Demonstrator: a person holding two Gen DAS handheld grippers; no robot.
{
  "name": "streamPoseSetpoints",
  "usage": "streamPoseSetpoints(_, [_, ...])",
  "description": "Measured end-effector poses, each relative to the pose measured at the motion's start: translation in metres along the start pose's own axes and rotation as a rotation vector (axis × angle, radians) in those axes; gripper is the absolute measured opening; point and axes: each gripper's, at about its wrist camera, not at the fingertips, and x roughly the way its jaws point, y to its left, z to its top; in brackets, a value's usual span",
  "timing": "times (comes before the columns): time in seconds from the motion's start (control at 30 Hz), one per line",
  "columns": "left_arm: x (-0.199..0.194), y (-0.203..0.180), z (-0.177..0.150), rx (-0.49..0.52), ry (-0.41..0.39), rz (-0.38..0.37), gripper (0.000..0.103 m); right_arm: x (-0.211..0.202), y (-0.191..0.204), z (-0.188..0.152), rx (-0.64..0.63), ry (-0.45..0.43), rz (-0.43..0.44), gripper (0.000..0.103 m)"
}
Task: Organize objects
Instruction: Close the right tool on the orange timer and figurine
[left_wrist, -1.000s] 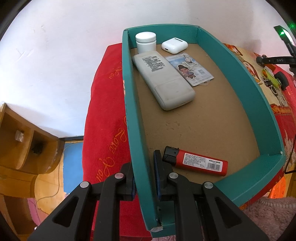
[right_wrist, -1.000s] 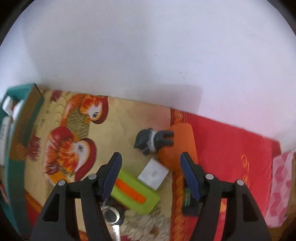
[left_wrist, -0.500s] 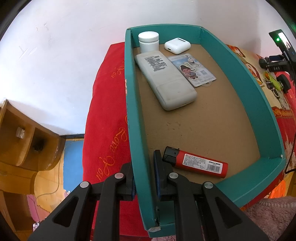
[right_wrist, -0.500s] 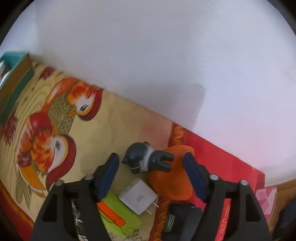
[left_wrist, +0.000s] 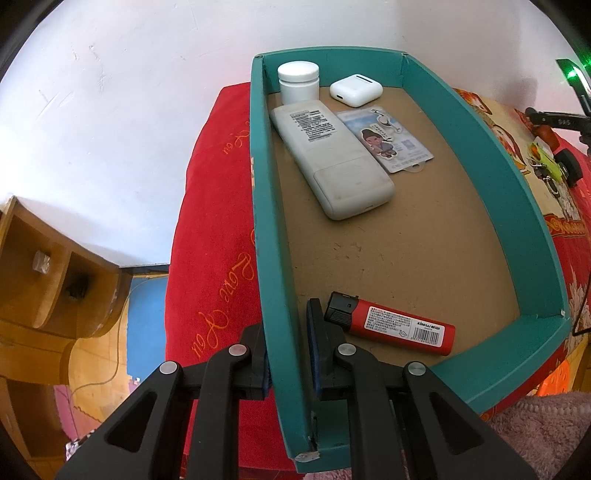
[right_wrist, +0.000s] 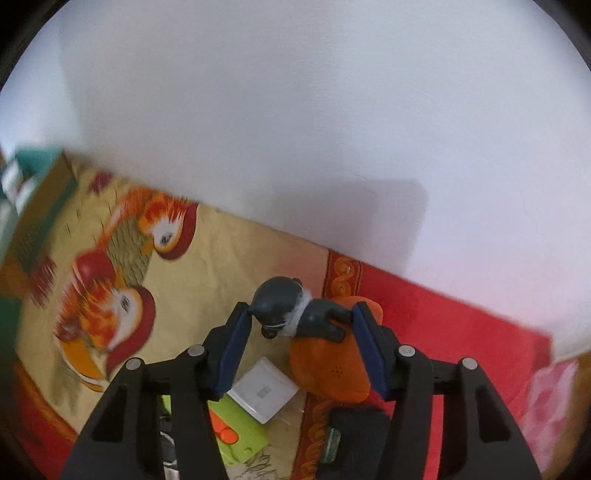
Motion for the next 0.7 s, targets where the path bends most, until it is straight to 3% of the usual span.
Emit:
streamPoseSetpoints(0.2, [0.0,0.0,0.0,-0.002,0.001,0.003,0.015,-0.012,-0.06,-0.021,0.273,-0.037,0.139,0.056])
streamPoseSetpoints(0.53, [0.001,0.0,-0.001,-0.009,0.003,0.005,0.015,-0.017,-0.132,-0.063,0.641,-0.091,0.292,0.056])
streamPoseSetpoints(0.7, [0.0,-0.001,-0.001,-0.009,0.002,0.008,0.015,-0.01,-0.165,-0.092,0.785,-0.082,0.272,0.056])
